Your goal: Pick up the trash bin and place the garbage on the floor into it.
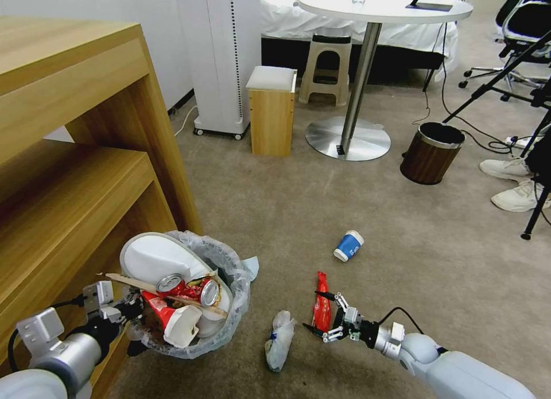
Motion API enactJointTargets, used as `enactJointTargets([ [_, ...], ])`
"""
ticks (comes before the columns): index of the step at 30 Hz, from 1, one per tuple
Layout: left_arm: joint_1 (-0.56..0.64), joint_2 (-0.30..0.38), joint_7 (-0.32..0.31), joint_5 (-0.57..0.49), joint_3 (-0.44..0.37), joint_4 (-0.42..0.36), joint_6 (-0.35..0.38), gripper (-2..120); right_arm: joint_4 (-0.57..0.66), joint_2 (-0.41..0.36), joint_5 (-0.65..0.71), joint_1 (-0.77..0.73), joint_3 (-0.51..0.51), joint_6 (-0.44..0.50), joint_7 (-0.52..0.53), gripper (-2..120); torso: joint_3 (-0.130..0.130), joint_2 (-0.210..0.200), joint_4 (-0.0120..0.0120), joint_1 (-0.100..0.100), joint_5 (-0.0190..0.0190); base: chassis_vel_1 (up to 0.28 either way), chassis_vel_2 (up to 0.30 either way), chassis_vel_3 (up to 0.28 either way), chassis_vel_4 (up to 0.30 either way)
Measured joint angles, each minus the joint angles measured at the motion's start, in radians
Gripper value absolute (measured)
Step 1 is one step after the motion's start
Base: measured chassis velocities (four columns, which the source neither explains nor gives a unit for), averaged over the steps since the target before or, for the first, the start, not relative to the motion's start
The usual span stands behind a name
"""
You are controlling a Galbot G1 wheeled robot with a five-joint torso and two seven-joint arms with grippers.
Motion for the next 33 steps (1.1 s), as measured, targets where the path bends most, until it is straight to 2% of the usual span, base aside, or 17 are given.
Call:
enactJointTargets([
  [17, -0.004, 0.009, -0.017, -0.028, -0.004, -0.007, -0.001, 0, -0.191, 0.109, 0.062, 0.101, -0.135, 0.0, -0.041, 100, 0.0, 0.0, 0.0, 0.0, -0.0003, 0.0, 0.0, 0.0, 0.0],
  [25, 0.0, 0.01, -0.026, -0.041, -0.004, -0.015, -0.001, 0, -0.215, 0.16, 0.061, 0.114, -0.181, -0.001, -0.034, 99, 0.0, 0.0, 0.0, 0.0, 0.0, 0.0, 0.0, 0.0, 0.0],
  [33, 0.0, 0.013, -0.026, -0.048, -0.005, -0.016, -0.001, 0, -0.223, 0.177, 0.055, 0.132, -0.235, -0.002, -0.034, 100, 0.0, 0.0, 0.0001, 0.0, -0.0003, 0.0, 0.0, 0.0, 0.0],
])
